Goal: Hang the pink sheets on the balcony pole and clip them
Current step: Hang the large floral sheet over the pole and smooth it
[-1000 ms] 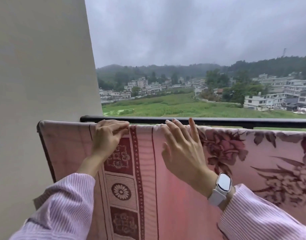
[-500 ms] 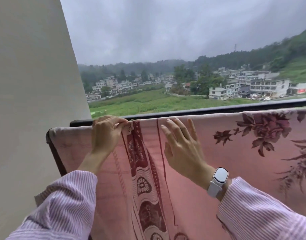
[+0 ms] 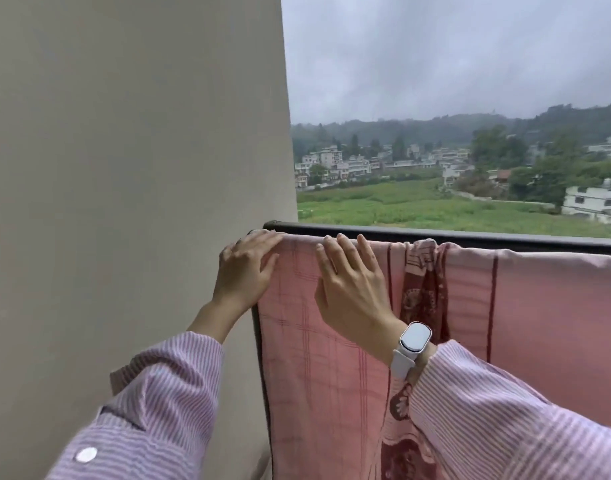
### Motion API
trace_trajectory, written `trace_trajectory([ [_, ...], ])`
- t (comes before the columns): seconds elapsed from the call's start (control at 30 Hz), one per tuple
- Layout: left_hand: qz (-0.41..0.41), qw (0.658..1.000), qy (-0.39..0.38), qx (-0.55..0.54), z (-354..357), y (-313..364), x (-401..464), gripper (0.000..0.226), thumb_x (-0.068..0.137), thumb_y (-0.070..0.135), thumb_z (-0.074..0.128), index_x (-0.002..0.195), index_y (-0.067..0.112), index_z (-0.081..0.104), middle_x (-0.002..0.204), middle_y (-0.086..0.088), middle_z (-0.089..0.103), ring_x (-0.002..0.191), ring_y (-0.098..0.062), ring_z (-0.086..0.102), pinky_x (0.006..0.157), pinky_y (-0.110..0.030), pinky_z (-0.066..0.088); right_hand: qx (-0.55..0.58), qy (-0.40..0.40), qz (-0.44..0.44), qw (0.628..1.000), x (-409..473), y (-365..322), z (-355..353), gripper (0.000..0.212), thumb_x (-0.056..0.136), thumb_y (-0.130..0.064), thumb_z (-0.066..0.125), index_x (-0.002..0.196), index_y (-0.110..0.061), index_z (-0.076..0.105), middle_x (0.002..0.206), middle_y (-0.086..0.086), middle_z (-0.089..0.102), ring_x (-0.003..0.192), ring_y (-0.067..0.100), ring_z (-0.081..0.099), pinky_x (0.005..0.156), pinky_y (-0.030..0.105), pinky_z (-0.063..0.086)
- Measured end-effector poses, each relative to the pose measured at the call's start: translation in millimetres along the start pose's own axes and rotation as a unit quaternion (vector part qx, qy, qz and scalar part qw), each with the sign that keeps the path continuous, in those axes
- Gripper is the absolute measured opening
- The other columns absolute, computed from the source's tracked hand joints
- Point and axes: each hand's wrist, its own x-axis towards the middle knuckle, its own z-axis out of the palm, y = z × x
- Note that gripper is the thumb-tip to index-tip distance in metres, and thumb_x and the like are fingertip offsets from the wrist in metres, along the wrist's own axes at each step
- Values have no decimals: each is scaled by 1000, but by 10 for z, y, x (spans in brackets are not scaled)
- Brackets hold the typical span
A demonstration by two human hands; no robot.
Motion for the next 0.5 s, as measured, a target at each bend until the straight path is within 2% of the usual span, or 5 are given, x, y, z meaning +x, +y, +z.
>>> trace_trajectory([
  [0.13, -24, 999, -22, -3, -129, -186, -25, 37, 90, 16, 50, 127, 22, 51, 135, 5, 50, 118, -23, 49, 99, -44, 40, 15, 14, -7, 1000, 200, -224, 222, 51, 77, -22, 35, 121, -2, 53, 125, 16, 56, 119, 34, 49, 106, 49, 20],
  [0.33, -24, 1000, 12, -5, -89, -337, 128, 35, 87, 17, 57, 122, 17, 55, 125, -3, 58, 112, -24, 52, 93, -37, 43, 39, 60, -4, 997, 248, -291, 381, 46, 77, -18, 38, 120, -8, 50, 122, 12, 54, 116, 30, 41, 105, 48, 22],
  [0.4, -23, 998, 46, -25, -56, -387, 190, 27, 84, 18, 61, 111, 14, 63, 113, -6, 65, 102, -24, 57, 85, -34, 46, 37, 71, -6, 997, 254, -282, 408, 44, 77, -18, 43, 120, -10, 50, 122, 10, 54, 116, 29, 41, 104, 47, 23],
  [0.5, 5, 993, 98, -61, -21, -452, 274, 9, 78, 14, 68, 85, 8, 70, 83, -7, 67, 76, -21, 60, 67, -31, 49, 25, 85, -4, 996, 263, -288, 436, 41, 78, -18, 46, 118, -13, 52, 122, 8, 55, 116, 28, 43, 105, 47, 23],
])
